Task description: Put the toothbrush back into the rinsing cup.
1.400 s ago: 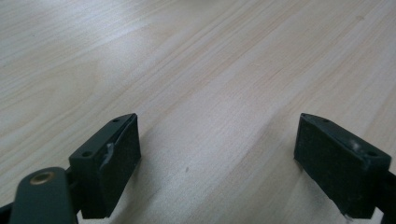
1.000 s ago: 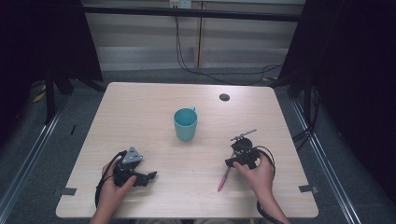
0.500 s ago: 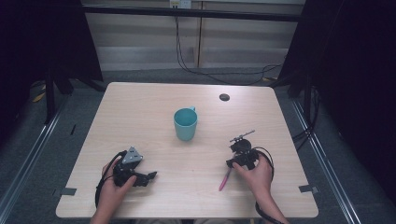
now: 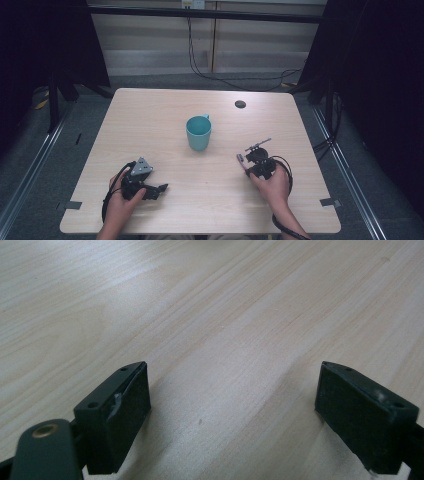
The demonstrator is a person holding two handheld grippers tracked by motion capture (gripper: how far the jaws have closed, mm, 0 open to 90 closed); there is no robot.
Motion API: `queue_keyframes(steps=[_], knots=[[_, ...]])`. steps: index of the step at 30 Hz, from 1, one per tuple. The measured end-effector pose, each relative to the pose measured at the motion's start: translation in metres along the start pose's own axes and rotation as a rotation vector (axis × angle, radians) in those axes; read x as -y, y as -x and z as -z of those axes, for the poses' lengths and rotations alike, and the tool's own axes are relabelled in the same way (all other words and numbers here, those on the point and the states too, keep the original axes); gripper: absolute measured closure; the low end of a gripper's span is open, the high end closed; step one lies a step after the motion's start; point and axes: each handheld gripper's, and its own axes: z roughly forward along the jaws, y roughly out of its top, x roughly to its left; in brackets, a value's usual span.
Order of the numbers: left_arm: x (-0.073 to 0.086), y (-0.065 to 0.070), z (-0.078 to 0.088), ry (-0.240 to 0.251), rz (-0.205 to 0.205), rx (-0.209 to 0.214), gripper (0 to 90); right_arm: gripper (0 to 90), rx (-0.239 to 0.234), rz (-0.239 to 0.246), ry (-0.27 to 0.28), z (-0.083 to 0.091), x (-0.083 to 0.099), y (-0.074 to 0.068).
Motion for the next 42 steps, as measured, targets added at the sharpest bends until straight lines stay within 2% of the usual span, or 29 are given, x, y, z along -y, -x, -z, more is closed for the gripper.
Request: queue_keyframes(steps=[6,9,11,14,18,23,29,34,42], knots=[[0.000,0.000,0.000,-0.002,-0.004,-0.002,14.1,79.7,-0.011,0.007,-0.010,-0.001,-0.003,0.000],[0.000,0.000,0.000,-0.001,-0.004,-0.001,14.1,72.1,-0.031,0.003,-0.009,-0.001,-0.004,0.001],[0.000,0.000,0.000,-0.001,-0.004,-0.001,14.1,71.9,-0.030,0.004,-0.013,-0.001,-0.003,0.001],[0.000,0.000,0.000,-0.002,-0.003,-0.005,14.1,75.5,-0.033,-0.004,-0.009,0.000,-0.002,0.001],[0.000,0.000,0.000,-0.001,-0.005,-0.003,14.1,75.7,-0.039,-0.015,-0.012,0.001,0.001,0.001],[0.000,0.000,0.000,0.000,0.000,-0.002,14.1,79.9,-0.023,-0.007,-0.027,0.001,0.000,0.000],[0.000,0.000,0.000,0.000,0.001,-0.002,14.1,80.5,-0.019,0.000,-0.089,0.000,-0.009,0.000],[0.000,0.000,0.000,0.000,0.000,-0.001,14.1,80.5,-0.013,0.007,-0.167,-0.002,-0.019,-0.002],[0.000,0.000,0.000,-0.003,-0.005,-0.005,14.0,80.7,-0.011,0.022,-0.194,-0.003,-0.023,-0.002]])
